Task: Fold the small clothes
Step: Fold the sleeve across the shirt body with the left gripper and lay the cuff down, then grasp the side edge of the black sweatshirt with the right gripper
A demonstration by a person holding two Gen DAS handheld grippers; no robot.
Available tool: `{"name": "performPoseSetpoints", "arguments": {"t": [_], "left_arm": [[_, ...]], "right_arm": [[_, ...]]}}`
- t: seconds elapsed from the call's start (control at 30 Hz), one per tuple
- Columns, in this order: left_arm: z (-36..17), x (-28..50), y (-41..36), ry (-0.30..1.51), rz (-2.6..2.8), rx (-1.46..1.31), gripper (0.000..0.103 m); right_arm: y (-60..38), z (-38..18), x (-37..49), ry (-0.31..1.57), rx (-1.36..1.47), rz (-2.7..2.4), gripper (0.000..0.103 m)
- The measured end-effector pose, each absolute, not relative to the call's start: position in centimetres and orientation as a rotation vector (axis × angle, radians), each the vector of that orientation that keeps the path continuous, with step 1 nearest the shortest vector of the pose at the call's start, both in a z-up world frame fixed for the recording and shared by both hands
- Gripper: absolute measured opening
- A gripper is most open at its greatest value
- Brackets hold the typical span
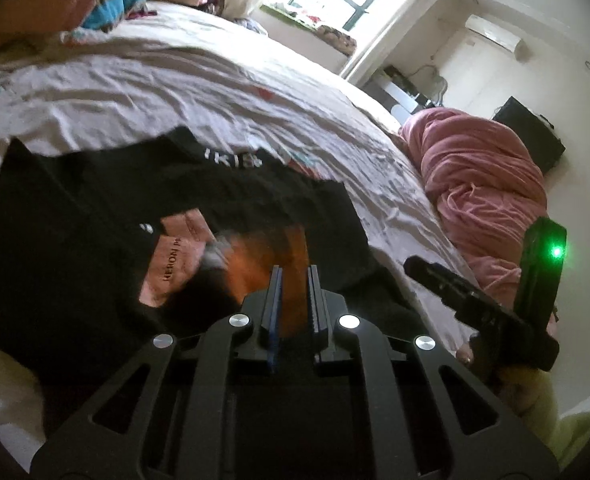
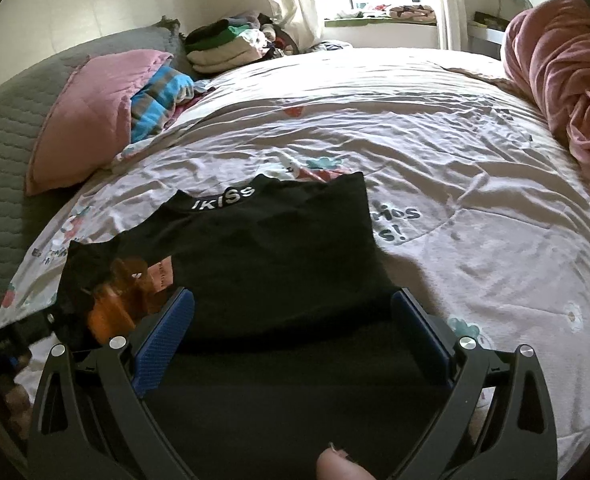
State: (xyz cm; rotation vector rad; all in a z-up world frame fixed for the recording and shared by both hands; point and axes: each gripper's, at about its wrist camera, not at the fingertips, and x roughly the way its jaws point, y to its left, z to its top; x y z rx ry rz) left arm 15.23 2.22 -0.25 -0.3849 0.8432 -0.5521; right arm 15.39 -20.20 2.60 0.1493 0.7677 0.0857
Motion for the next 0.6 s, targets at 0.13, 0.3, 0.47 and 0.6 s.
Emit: {"name": "performPoseSetpoints", "arguments": {"t": [0.13,0.3,0.47,0.6], "left_arm": [[-0.3,14.9,2.3,0.847,-0.547,-0.379,0.026],[1.0,14.6,4.2,0.798,-0.43,-0.349,0.051],[1.9,14.6,7.0,0.76,-0.239,-0.301,0.077],[1.9,15.0,9.2,0.759,-0.139,-0.312,0.087]], "right_arm": [[-20.3,2.3,15.4,0.778,0.16,0.088,0.098],[-18.4,1.5,15.6,0.807,0.146,0.154,0.098],[-14.6,0.2,16.5,0.86,0.102,0.266,0.097],[-12.1,-1.2,17.6,0.918,0.073,0.33,0.083]]}}
